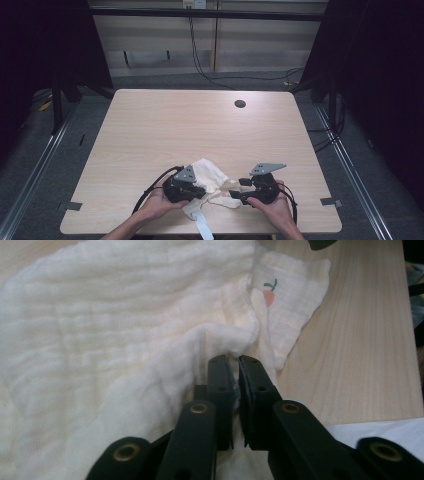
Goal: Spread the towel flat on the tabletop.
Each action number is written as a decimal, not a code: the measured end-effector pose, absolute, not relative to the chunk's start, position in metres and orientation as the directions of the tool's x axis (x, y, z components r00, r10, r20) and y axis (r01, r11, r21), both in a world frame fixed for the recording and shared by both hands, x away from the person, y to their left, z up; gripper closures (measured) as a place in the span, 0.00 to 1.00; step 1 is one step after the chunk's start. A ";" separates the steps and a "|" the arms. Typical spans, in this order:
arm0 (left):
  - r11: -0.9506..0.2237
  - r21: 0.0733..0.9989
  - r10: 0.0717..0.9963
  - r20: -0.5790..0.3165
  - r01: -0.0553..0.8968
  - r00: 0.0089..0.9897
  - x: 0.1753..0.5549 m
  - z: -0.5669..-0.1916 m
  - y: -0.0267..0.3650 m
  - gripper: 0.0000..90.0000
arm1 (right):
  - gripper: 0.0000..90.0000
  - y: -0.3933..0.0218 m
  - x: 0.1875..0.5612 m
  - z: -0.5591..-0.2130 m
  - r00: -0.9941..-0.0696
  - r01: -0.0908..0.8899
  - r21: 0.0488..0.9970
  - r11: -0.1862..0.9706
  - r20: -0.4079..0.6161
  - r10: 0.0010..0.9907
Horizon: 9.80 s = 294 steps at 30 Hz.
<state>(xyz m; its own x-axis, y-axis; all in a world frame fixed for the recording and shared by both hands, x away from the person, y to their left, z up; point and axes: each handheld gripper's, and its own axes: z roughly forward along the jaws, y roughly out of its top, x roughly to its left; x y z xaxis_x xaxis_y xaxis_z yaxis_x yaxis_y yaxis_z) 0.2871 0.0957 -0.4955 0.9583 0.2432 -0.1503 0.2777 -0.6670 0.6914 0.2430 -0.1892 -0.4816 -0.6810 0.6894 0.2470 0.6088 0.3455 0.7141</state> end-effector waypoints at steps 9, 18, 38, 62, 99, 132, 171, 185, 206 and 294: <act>-0.545 0.756 0.275 -0.247 0.362 0.929 0.294 -0.478 0.108 0.96 | 0.43 -0.190 0.242 -0.482 -0.681 0.609 0.711 0.351 0.243 0.691; -0.455 0.808 0.331 -0.237 0.374 0.913 0.295 -0.449 0.141 0.97 | 0.46 -0.200 0.236 -0.475 -0.685 0.609 0.713 0.348 0.251 0.684; -0.373 0.809 0.433 -0.282 0.455 0.856 0.285 -0.460 0.209 0.97 | 0.66 -0.196 0.218 -0.493 -0.680 0.614 0.707 0.351 0.247 0.691; -0.347 0.806 0.451 -0.306 0.480 0.839 0.290 -0.463 0.227 0.97 | 0.95 -0.183 0.214 -0.497 -0.742 0.579 0.687 0.438 0.221 0.633; -0.260 0.872 0.430 -0.280 0.415 0.858 0.290 -0.429 0.231 0.97 | 0.99 -0.203 0.263 -0.406 -0.781 0.461 0.854 0.242 0.261 0.568; -0.177 0.948 0.482 -0.151 0.265 0.863 0.304 -0.337 0.246 0.98 | 0.99 -0.211 0.275 -0.295 -0.793 0.293 0.922 0.252 0.088 0.602; -0.194 0.917 0.518 -0.205 0.348 0.830 0.329 -0.375 0.227 0.98 | 0.99 -0.222 0.294 -0.344 -0.767 0.362 0.888 0.283 0.111 0.632; -0.177 0.888 0.541 -0.272 0.424 0.796 0.360 -0.407 0.227 0.97 | 0.98 -0.218 0.326 -0.371 -0.733 0.396 0.868 0.301 0.101 0.673; -0.181 0.826 0.589 -0.343 0.533 0.732 0.405 -0.454 0.212 0.96 | 0.97 -0.221 0.374 -0.419 -0.642 0.538 0.784 0.308 0.145 0.753; -0.617 0.671 0.366 -0.219 0.412 0.905 0.266 -0.494 0.211 0.97 | 0.94 -0.213 0.221 -0.489 -0.707 0.605 0.656 0.451 0.182 0.684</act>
<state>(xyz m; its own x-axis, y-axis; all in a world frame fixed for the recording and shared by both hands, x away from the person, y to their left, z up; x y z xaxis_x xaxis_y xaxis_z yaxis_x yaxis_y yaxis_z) 0.2657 0.2108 -0.4944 0.9046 0.3656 -0.2192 0.4119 -0.6167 0.6709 0.2210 -0.2132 -0.4893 -0.7068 0.6835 0.1823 0.6051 0.4507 0.6563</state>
